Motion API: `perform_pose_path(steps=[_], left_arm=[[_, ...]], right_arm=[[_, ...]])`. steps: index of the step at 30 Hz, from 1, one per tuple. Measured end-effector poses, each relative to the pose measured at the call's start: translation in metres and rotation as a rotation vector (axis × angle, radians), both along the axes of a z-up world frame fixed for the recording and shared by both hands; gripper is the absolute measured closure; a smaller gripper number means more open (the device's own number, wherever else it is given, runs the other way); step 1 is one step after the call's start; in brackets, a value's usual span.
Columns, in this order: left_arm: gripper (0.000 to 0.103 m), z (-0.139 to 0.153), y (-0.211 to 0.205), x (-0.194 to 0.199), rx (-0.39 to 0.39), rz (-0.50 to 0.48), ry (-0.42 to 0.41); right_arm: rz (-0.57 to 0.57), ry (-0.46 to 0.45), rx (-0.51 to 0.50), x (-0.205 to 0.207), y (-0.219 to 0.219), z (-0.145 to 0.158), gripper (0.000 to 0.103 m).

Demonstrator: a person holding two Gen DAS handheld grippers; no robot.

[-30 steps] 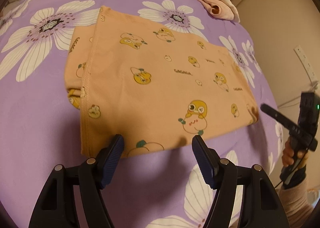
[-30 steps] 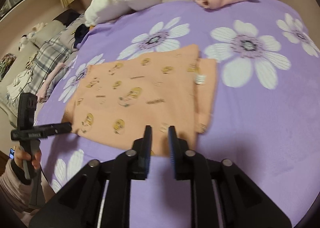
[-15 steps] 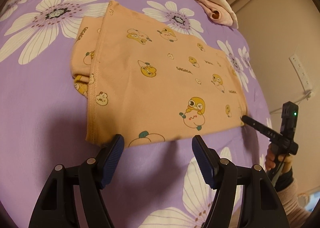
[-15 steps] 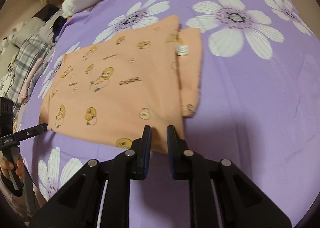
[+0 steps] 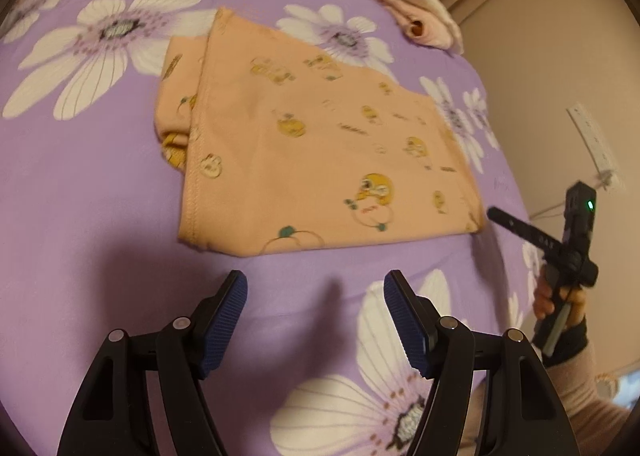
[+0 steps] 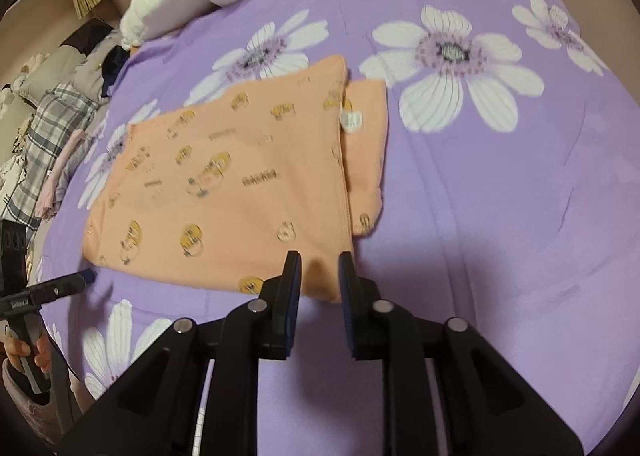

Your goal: Fold small clothes

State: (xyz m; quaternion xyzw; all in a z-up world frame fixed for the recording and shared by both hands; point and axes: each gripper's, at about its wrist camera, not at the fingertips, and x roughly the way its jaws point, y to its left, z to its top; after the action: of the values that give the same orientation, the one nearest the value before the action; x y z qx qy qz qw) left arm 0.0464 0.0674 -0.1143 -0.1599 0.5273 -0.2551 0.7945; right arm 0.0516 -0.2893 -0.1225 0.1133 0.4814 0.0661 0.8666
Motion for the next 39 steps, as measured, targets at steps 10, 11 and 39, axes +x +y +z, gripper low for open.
perform_pose_path(steps=[10, 11, 39], left_arm=[[0.034, 0.021, -0.009, 0.023, -0.054, 0.013, -0.086], [0.034, 0.020, -0.010, 0.026, -0.060, 0.017, -0.084], [0.034, -0.011, 0.000, 0.024, -0.052, 0.050, 0.005]], right_arm=[[0.042, -0.061, 0.042, 0.038, 0.028, 0.016, 0.077], [0.049, -0.060, 0.044, 0.044, 0.032, 0.014, 0.077], [-0.090, -0.047, 0.002, 0.065, 0.017, 0.010, 0.076]])
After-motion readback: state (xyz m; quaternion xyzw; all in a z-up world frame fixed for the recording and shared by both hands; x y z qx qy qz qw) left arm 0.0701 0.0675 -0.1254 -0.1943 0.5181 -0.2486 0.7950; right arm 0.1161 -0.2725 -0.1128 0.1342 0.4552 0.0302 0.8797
